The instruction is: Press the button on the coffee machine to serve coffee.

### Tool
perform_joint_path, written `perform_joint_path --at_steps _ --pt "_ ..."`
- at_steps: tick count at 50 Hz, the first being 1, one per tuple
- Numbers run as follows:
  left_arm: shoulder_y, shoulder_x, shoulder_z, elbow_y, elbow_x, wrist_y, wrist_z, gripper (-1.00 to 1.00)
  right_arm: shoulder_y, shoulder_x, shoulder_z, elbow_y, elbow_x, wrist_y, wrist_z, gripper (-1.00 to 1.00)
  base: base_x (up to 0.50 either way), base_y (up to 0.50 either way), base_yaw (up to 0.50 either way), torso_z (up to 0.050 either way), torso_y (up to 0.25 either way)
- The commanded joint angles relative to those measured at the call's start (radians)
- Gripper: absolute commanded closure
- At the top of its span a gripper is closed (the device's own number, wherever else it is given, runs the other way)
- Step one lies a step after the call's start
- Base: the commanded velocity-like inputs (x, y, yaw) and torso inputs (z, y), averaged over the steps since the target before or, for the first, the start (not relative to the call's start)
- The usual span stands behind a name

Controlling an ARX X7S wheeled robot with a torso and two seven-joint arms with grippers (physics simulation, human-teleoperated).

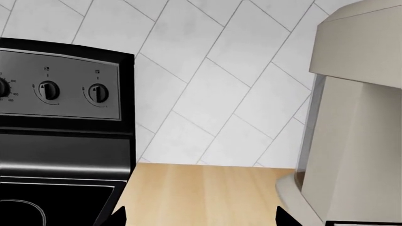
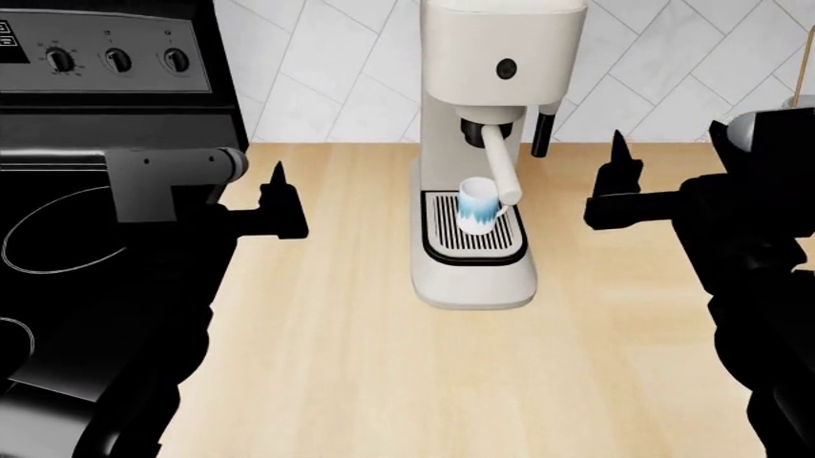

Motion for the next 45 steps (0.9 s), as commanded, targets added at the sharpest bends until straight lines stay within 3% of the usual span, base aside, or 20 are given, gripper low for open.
perform_joint_path --at_steps 1,7,12,24,28,45 --pt "0.007 -0.005 0.008 -0.005 -0.003 0.006 -0.001 -1.00 0.171 -0.058 0.072 -0.126 0.123 0.284 0.042 -1.00 0.00 0.00 0.00 0.000 0.000" --pt "0.011 -0.006 0.014 -0.012 -0.003 0.012 -0.001 -1.00 0.251 -0.094 0.093 -0.154 0.255 0.428 0.113 -1.00 0.00 0.00 0.00 0.000 0.000" --pt "0.011 -0.009 0.015 -0.011 -0.004 0.011 -0.004 -1.00 0.287 -0.057 0.093 -0.116 0.545 0.426 0.298 -1.00 0.00 0.00 0.00 0.000 0.000" --pt "0.018 -0.014 0.019 -0.017 -0.010 0.019 -0.002 -1.00 0.380 -0.019 0.029 -0.021 0.861 0.415 0.531 -1.00 0.00 0.00 0.00 0.000 0.000" --pt "0.018 -0.017 0.018 -0.015 -0.014 0.019 -0.002 -1.00 0.402 0.007 -0.064 -0.014 0.843 0.391 0.492 -1.00 0.00 0.00 0.00 0.000 0.000" --pt "0.031 -0.015 0.038 -0.028 -0.009 0.040 -0.008 -1.00 0.488 -0.011 -0.146 0.106 0.889 0.351 0.507 -1.00 0.00 0.00 0.00 0.000 0.000"
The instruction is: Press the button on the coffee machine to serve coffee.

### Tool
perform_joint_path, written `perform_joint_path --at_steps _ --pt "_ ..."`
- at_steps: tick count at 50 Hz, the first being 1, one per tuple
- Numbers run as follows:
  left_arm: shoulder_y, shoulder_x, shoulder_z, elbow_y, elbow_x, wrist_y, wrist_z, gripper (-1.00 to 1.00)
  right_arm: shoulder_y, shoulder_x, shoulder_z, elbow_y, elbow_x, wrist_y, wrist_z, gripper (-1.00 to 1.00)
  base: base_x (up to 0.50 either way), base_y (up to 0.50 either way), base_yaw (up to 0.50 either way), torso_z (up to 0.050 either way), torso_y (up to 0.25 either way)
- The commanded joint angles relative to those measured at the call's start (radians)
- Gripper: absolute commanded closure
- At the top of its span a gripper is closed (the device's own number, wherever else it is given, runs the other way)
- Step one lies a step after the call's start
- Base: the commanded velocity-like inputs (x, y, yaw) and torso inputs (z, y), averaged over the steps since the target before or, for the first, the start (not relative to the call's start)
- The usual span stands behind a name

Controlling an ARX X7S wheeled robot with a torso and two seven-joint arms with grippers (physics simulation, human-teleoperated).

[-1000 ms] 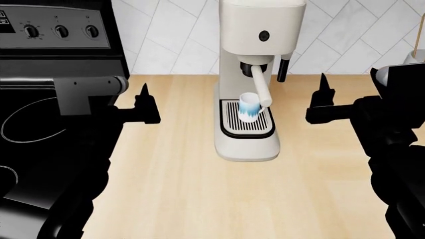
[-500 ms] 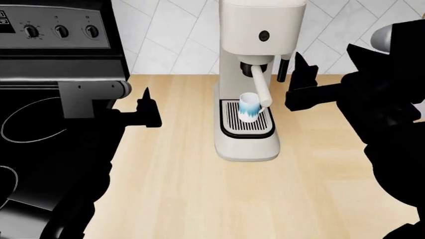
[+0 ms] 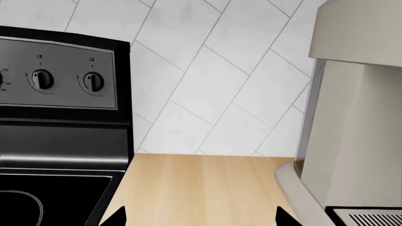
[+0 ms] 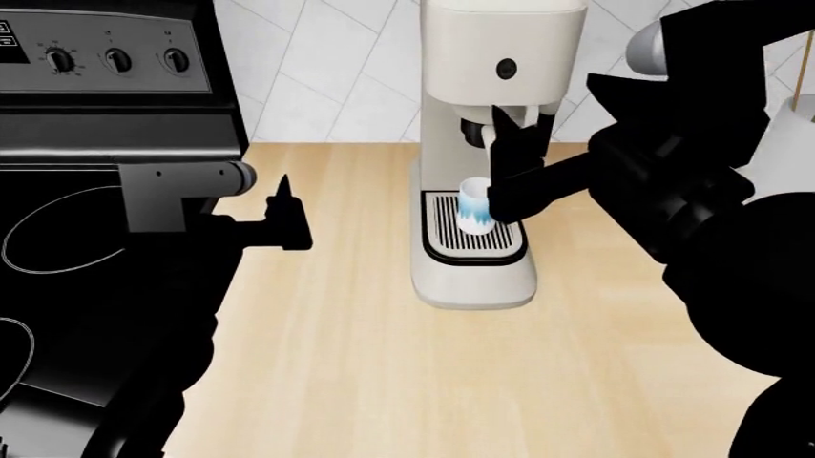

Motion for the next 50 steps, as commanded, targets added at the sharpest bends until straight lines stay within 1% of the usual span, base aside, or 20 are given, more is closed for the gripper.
perform_joint_path --at_steps 1,4,8,9,19,26,33,50 --pt "0.007 -0.001 0.011 -0.006 0.000 0.011 -0.002 -1.00 0.062 0.012 -0.090 0.071 -0.004 -0.051 -0.016 -1.00 0.00 0.00 0.00 0.000 0.000" --pt "0.006 -0.004 0.008 -0.005 -0.003 0.011 -0.002 -1.00 0.057 0.011 -0.123 0.080 -0.049 -0.091 -0.050 -1.00 0.00 0.00 0.00 0.000 0.000" --pt "0.007 -0.005 0.008 -0.008 -0.004 0.015 -0.003 -1.00 0.060 0.009 -0.136 0.072 -0.054 -0.105 -0.052 -1.00 0.00 0.00 0.00 0.000 0.000" --pt "0.008 -0.007 0.007 -0.009 -0.005 0.016 -0.001 -1.00 0.058 0.017 -0.141 0.055 -0.070 -0.118 -0.052 1.00 0.00 0.00 0.00 0.000 0.000" --pt "0.006 -0.010 0.008 -0.007 -0.012 0.013 -0.005 -1.00 0.056 0.032 -0.162 0.049 -0.078 -0.130 -0.046 1.00 0.00 0.00 0.00 0.000 0.000" --pt "0.013 -0.009 0.010 -0.015 -0.013 0.024 -0.004 -1.00 0.089 0.028 -0.220 0.075 -0.152 -0.171 -0.070 1.00 0.00 0.00 0.00 0.000 0.000" --pt "0.014 -0.012 0.013 -0.019 -0.014 0.028 -0.006 -1.00 0.100 0.027 -0.217 0.070 -0.150 -0.178 -0.054 1.00 0.00 0.00 0.00 0.000 0.000" --pt "0.017 -0.014 0.024 -0.033 -0.012 0.044 -0.009 -1.00 0.066 0.034 -0.253 0.110 -0.184 -0.225 -0.089 1.00 0.00 0.00 0.00 0.000 0.000"
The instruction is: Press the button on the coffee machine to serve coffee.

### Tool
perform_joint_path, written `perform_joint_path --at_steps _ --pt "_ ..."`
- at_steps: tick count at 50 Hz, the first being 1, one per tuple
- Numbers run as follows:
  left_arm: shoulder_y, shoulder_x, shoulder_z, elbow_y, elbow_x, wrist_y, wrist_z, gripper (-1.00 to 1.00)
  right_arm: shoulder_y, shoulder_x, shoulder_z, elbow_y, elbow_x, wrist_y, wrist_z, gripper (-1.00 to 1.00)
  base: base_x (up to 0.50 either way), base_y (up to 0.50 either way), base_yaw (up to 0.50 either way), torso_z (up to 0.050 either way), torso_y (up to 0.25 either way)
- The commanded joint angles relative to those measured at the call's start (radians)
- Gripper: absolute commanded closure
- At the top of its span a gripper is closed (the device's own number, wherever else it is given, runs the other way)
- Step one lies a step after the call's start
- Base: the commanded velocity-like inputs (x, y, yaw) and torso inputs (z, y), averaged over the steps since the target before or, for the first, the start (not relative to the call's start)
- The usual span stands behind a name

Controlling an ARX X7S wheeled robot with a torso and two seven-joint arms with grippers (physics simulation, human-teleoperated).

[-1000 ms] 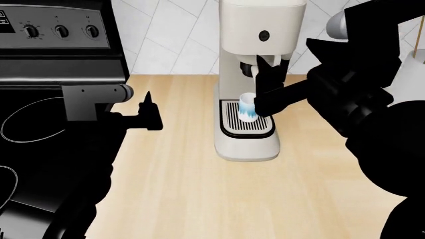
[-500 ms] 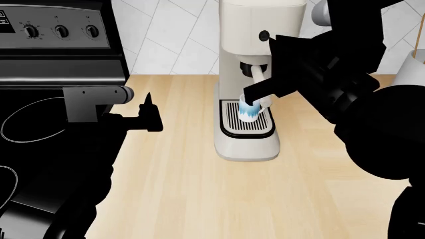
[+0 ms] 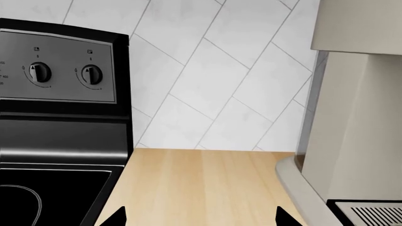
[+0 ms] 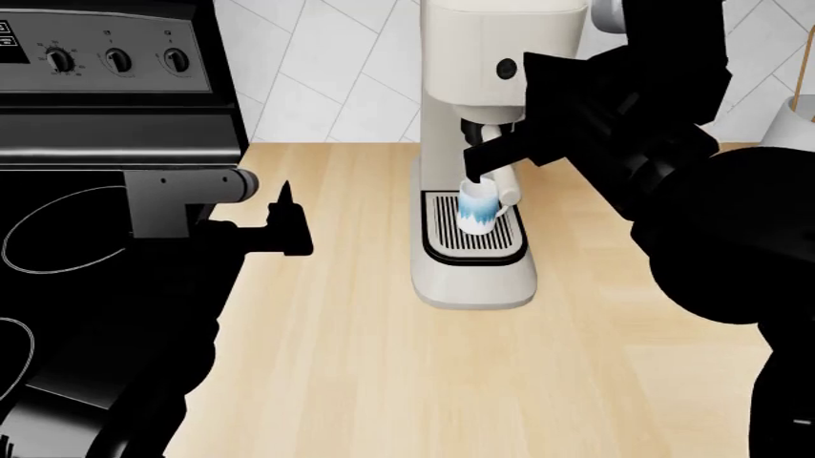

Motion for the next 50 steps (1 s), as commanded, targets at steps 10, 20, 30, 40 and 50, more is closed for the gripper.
perform_joint_path --at_steps 10,20,30,40,50 --pt "0.003 -0.008 0.003 -0.009 -0.006 0.010 -0.003 -1.00 0.006 -0.017 -0.020 0.107 -0.012 -0.044 -0.042 1.00 0.00 0.00 0.00 0.000 0.000" --pt "0.004 -0.013 -0.001 -0.008 -0.012 0.009 -0.008 -1.00 0.007 -0.015 -0.037 0.162 -0.044 -0.081 -0.075 1.00 0.00 0.00 0.00 0.000 0.000" --pt "0.006 -0.015 0.005 -0.019 -0.013 0.019 -0.005 -1.00 0.018 -0.025 -0.045 0.194 -0.029 -0.074 -0.076 1.00 0.00 0.00 0.00 0.000 0.000" --pt "0.005 -0.013 0.011 -0.025 -0.013 0.025 -0.009 -1.00 0.034 -0.028 -0.053 0.208 -0.023 -0.076 -0.078 1.00 0.00 0.00 0.00 0.000 0.000" --pt "0.010 -0.015 0.014 -0.035 -0.014 0.035 -0.008 -1.00 0.020 -0.020 -0.072 0.233 -0.048 -0.108 -0.103 1.00 0.00 0.00 0.00 0.000 0.000"
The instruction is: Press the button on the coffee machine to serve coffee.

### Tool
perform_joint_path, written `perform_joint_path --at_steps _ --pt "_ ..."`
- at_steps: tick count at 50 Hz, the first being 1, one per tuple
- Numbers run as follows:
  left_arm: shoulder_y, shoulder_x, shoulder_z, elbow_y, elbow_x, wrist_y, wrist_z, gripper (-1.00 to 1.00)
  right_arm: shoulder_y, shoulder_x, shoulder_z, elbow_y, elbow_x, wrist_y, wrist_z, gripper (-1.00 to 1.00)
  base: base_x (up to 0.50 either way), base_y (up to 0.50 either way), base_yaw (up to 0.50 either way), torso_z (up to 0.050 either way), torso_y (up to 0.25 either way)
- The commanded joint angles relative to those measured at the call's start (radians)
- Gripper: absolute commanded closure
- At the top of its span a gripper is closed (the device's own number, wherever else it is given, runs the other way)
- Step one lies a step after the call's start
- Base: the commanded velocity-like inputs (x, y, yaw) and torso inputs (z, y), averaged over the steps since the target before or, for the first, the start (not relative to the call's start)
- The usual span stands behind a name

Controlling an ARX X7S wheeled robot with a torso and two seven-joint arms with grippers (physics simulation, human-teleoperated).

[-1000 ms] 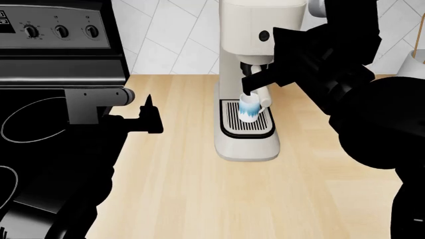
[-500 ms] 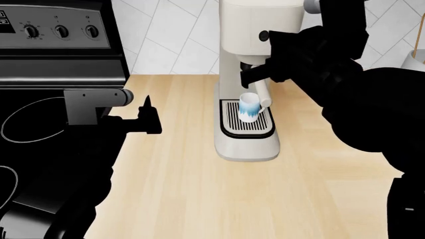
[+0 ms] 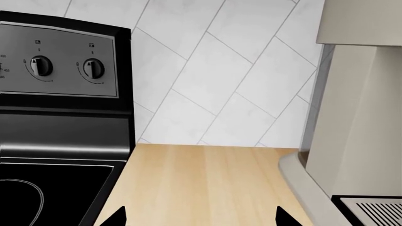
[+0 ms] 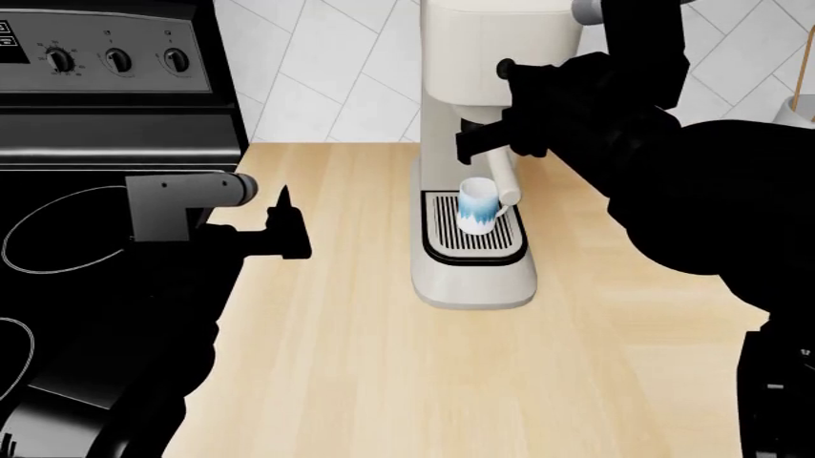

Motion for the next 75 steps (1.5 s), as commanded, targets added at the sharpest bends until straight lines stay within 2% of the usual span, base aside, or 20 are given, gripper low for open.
perform_joint_path --at_steps 1,25,44,58,75 --pt "0.002 -0.001 0.006 -0.008 -0.001 0.008 -0.002 -1.00 -0.006 0.005 -0.018 0.029 -0.019 -0.027 -0.022 1.00 0.00 0.00 0.00 0.000 0.000" --pt "0.003 -0.008 0.010 -0.016 -0.008 0.017 -0.005 -1.00 -0.028 0.012 -0.052 0.068 -0.061 -0.090 -0.068 1.00 0.00 0.00 0.00 0.000 0.000" --pt "-0.003 -0.010 0.018 -0.016 -0.014 0.016 -0.011 -1.00 -0.043 0.024 -0.022 0.007 0.008 -0.053 -0.021 1.00 0.00 0.00 0.00 0.000 0.000" --pt "-0.002 -0.013 0.024 -0.016 -0.016 0.019 -0.016 -1.00 -0.093 0.070 0.077 -0.136 0.169 0.018 0.112 1.00 0.00 0.00 0.00 0.000 0.000" --pt "0.003 -0.020 0.024 -0.016 -0.022 0.023 -0.019 -1.00 -0.163 0.143 0.194 -0.252 0.306 0.025 0.248 1.00 0.00 0.00 0.00 0.000 0.000"
